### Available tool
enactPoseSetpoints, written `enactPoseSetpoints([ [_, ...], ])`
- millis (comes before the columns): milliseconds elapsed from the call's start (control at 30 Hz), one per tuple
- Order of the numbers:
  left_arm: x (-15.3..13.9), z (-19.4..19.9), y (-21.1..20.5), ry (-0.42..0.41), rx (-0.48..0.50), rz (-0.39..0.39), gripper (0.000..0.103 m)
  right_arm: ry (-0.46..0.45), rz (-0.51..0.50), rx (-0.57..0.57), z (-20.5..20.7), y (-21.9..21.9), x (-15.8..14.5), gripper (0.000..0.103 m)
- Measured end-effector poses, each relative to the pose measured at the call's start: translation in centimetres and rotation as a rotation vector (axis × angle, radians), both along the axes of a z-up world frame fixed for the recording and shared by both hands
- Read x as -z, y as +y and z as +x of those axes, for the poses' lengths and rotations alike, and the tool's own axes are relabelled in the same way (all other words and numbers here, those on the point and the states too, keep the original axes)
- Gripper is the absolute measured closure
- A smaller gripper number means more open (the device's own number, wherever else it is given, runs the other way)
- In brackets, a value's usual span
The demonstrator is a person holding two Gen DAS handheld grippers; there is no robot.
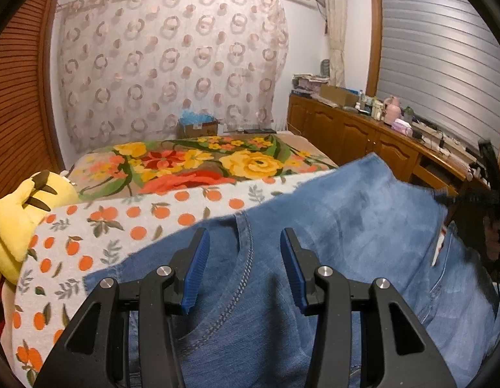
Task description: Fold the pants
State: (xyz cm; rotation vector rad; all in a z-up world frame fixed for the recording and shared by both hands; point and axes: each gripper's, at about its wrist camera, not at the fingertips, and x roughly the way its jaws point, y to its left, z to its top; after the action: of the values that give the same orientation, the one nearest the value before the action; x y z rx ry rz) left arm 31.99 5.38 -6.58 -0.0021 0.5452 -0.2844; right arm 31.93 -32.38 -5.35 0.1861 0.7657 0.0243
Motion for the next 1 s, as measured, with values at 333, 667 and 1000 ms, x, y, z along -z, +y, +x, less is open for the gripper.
enactPoseSetpoints([
  [333,-2.6,-1.1,4.6,0.010,-0.119,0.125,0.055,-0.042,-0.129,-0.023,-1.5,1.7,-0.8,0.075],
  [667,1.3,2.3,9.8,0.206,-0.192,0.167,0.055,-0.047,-0.055,-0.267,-2.8,8.7,0.9,0.063],
  [1000,4.4,4.3,10.3,0.329,-0.178,0.140,0.055,0.000,-0.135,-0.359,-1.5,11.6,3.0,0.063],
])
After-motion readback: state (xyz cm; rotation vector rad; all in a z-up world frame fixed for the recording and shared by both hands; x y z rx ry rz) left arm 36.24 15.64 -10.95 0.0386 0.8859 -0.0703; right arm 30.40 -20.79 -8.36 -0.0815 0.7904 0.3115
